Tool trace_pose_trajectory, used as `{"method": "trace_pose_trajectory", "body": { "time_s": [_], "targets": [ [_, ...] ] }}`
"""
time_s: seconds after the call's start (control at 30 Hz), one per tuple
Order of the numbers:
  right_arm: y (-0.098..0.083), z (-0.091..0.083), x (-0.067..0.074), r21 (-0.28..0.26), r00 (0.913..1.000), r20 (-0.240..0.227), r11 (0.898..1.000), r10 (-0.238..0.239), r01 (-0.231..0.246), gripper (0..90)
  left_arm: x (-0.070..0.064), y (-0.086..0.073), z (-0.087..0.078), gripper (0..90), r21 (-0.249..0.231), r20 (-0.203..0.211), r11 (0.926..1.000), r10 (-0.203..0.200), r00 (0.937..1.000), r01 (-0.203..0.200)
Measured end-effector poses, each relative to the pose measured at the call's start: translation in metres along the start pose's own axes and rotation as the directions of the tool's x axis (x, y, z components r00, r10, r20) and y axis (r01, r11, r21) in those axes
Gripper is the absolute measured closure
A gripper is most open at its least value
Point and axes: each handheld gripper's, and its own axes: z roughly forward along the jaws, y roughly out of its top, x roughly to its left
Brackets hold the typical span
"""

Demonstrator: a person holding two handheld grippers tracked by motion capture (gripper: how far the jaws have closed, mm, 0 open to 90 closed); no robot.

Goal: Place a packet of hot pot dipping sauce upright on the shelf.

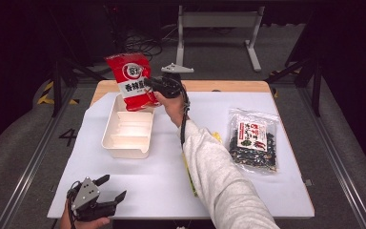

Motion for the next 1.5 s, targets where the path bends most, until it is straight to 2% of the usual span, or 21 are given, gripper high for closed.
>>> {"method": "trace_pose_trajectory", "body": {
  "time_s": [0.23, 0.47, 0.73, 0.8, 0.87, 0.97, 1.0, 1.03, 1.1, 1.13, 1.17, 1.2, 1.23, 1.27, 1.3, 1.33, 1.37, 1.4, 1.43, 1.47, 1.5],
  "targets": [
    [-0.007, 0.016, 0.005, 0.009, 0.9998, -0.021, 1.000, -0.005, 0.006, 84.2, -0.002, 0.000, 0.000, 21.6, 0.000, 0.006, 0.9999, 0.013, 0.9999, -0.013],
    [-0.020, 0.028, 0.004, 0.021, 0.9988, -0.041, 0.999, 0.025, -0.024, 83.4, -0.002, 0.000, -0.001, 21.6, -0.003, 0.014, 0.9999, 0.012, 0.9998, -0.012],
    [-0.036, 0.028, -0.005, 0.062, 0.9954, -0.068, 0.996, 0.067, -0.063, 79.3, -0.002, 0.000, -0.001, 21.6, 0.000, 0.010, 0.9999, 0.017, 0.9998, -0.017],
    [-0.033, 0.025, -0.007, 0.071, 0.9966, -0.059, 0.996, 0.058, -0.053, 72.4, -0.001, 0.000, -0.001, 21.6, -0.002, 0.006, 0.9999, 0.010, 0.9999, -0.010],
    [-0.030, 0.023, -0.008, 0.117, 0.9965, -0.067, 0.992, 0.049, -0.041, 67.8, 0.001, 0.000, -0.001, 21.6, -0.001, -0.005, 1.0000, 0.002, 1.0000, -0.002],
    [-0.029, 0.017, -0.010, 0.182, 0.9981, -0.060, 0.983, -0.008, 0.019, 63.1, 0.008, 0.000, -0.001, 22.2, -0.001, -0.024, 0.9999, -0.016, 0.9996, 0.016],
    [-0.029, 0.015, -0.012, 0.193, 0.9977, -0.067, 0.981, -0.011, 0.024, 63.7, 0.008, 0.000, -0.001, 22.4, -0.001, -0.024, 0.9999, -0.016, 0.9996, 0.016],
    [-0.029, 0.012, -0.014, 0.211, 0.9970, -0.077, 0.977, -0.013, 0.029, 65.4, 0.017, 0.001, 0.000, 23.0, -0.013, -0.038, 0.9991, -0.040, 0.9985, 0.040],
    [-0.030, 0.010, -0.017, 0.264, 0.9944, -0.101, 0.963, -0.032, 0.058, 67.8, 0.024, 0.002, 0.001, 25.2, -0.015, -0.055, 0.9982, -0.058, 0.9968, 0.057],
    [-0.030, 0.010, -0.017, 0.264, 0.9944, -0.101, 0.963, -0.032, 0.058, 67.8, 0.024, 0.002, 0.001, 27.5, -0.015, -0.055, 0.9982, -0.058, 0.9968, 0.057],
    [-0.031, 0.007, -0.017, 0.280, 0.9926, -0.109, 0.956, -0.054, 0.083, 74.3, 0.032, 0.003, 0.005, 30.7, -0.004, -0.064, 0.9970, -0.077, 0.9950, 0.077],
    [-0.032, 0.007, -0.017, 0.292, 0.9913, -0.119, 0.952, -0.056, 0.089, 76.2, 0.032, 0.003, 0.005, 33.7, -0.004, -0.064, 0.9970, -0.077, 0.9950, 0.077],
    [-0.032, 0.007, -0.017, 0.292, 0.9913, -0.119, 0.952, -0.056, 0.089, 76.2, 0.036, 0.004, 0.007, 33.7, 0.010, -0.070, 0.9966, -0.081, 0.9942, 0.082],
    [-0.034, 0.007, -0.015, 0.321, 0.9902, -0.112, 0.940, -0.083, 0.116, 82.5, 0.043, 0.004, 0.010, 46.2, 0.024, -0.081, 0.9960, -0.084, 0.9932, 0.086],
    [-0.035, 0.009, -0.015, 0.340, 0.9889, -0.116, 0.932, -0.093, 0.127, 84.1, 0.043, 0.004, 0.010, 51.3, 0.024, -0.081, 0.9960, -0.084, 0.9932, 0.086],
    [-0.037, 0.010, -0.014, 0.347, 0.9885, -0.112, 0.928, -0.102, 0.135, 84.7, 0.050, 0.006, 0.011, 59.2, 0.024, -0.102, 0.9961, -0.083, 0.9914, 0.085],
    [-0.037, 0.010, -0.014, 0.347, 0.9885, -0.112, 0.928, -0.102, 0.135, 84.7, 0.050, 0.006, 0.011, 66.3, 0.024, -0.102, 0.9961, -0.083, 0.9914, 0.085],
    [-0.038, 0.009, -0.013, 0.343, 0.9890, -0.104, 0.930, -0.105, 0.135, 86.2, 0.054, 0.007, 0.011, 66.3, 0.018, -0.098, 0.9963, -0.082, 0.9917, 0.085],
    [-0.038, 0.009, -0.013, 0.328, 0.9891, -0.108, 0.936, -0.100, 0.130, 87.2, 0.056, 0.007, 0.011, 73.6, 0.015, -0.102, 0.9963, -0.082, 0.9914, 0.084],
    [-0.038, 0.008, -0.012, 0.327, 0.9895, -0.107, 0.936, -0.097, 0.127, 87.7, 0.061, 0.009, 0.012, 77.0, 0.015, -0.128, 0.9966, -0.079, 0.9887, 0.081],
    [-0.039, 0.008, -0.012, 0.333, 0.9895, -0.102, 0.934, -0.102, 0.131, 87.4, 0.066, 0.009, 0.012, 81.0, 0.010, -0.138, 0.9952, -0.095, 0.9858, 0.098]
  ]
}}
